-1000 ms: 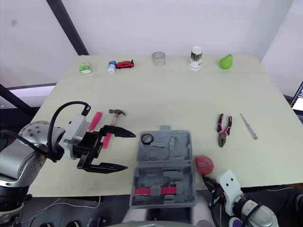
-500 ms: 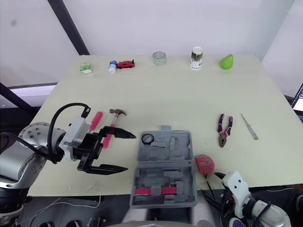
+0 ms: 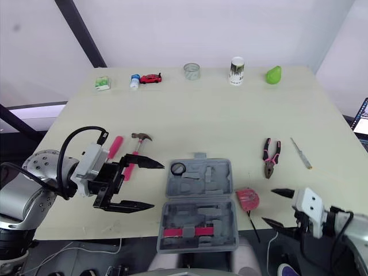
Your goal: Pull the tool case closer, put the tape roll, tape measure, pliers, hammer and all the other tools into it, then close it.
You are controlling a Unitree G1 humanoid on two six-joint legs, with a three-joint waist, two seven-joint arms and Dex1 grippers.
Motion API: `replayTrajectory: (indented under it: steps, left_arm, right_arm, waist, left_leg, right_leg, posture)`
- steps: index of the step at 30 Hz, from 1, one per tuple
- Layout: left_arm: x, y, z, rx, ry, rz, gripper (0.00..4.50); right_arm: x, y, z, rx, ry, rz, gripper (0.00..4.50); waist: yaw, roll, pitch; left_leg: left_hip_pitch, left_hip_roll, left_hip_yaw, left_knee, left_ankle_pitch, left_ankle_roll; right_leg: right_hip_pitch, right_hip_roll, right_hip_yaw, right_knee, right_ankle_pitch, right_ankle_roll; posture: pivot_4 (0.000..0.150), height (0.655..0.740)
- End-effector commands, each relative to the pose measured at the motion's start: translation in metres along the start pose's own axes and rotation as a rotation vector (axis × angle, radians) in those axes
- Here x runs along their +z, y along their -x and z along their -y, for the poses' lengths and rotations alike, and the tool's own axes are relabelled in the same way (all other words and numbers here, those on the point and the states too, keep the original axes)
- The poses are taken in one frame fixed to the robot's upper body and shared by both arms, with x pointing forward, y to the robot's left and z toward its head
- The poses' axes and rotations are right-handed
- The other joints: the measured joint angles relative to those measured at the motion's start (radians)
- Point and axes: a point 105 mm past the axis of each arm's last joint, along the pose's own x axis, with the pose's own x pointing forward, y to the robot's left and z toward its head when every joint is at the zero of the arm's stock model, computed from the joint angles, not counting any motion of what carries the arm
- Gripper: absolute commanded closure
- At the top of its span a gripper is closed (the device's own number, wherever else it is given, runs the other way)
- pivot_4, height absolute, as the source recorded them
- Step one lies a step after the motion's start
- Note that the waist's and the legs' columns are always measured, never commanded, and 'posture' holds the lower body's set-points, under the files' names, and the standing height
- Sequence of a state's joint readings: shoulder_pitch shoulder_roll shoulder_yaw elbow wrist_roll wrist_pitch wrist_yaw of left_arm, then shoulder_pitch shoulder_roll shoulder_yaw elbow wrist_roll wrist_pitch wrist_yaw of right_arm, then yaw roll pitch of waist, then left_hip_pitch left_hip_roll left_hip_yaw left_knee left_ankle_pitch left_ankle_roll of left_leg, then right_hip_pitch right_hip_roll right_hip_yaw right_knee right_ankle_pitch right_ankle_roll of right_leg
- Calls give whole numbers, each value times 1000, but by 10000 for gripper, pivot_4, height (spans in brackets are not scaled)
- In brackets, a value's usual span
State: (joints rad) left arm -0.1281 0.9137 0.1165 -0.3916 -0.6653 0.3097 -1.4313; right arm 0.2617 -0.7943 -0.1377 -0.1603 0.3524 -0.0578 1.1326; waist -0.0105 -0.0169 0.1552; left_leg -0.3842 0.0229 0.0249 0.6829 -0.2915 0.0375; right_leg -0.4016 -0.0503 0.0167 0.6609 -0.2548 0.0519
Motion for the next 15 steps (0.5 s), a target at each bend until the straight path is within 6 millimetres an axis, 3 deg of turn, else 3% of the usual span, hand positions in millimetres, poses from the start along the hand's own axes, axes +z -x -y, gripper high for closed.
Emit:
replayTrajectory:
  steps: [1, 5, 15]
  left_arm:
    - [6, 3, 1, 21, -38, -1, 0]
    - [6, 5, 1, 47, -25, 8, 0]
    - [4, 7, 13, 82, -2, -2, 0]
  right_arm:
    - [5, -8, 2, 147, 80, 41, 369]
    - [7, -26, 9, 322, 135, -1, 369]
    - [-11, -62, 31, 465, 342, -141, 369]
  waist:
    - [1, 0, 0]
    - [0, 0, 1]
    - [1, 1, 3]
  left_leg:
    - [0, 0, 0, 0, 0, 0]
    - [0, 0, -1, 0, 0, 0]
    - [0, 1, 0, 1, 0, 0]
  right_leg:
    - [0, 0, 0, 0, 0, 0]
    - [0, 0, -1, 0, 0, 0]
    - [0, -1, -1, 0, 0, 0]
  posture:
    - [1500, 7400]
    - [1500, 7400]
    - [1500, 7400]
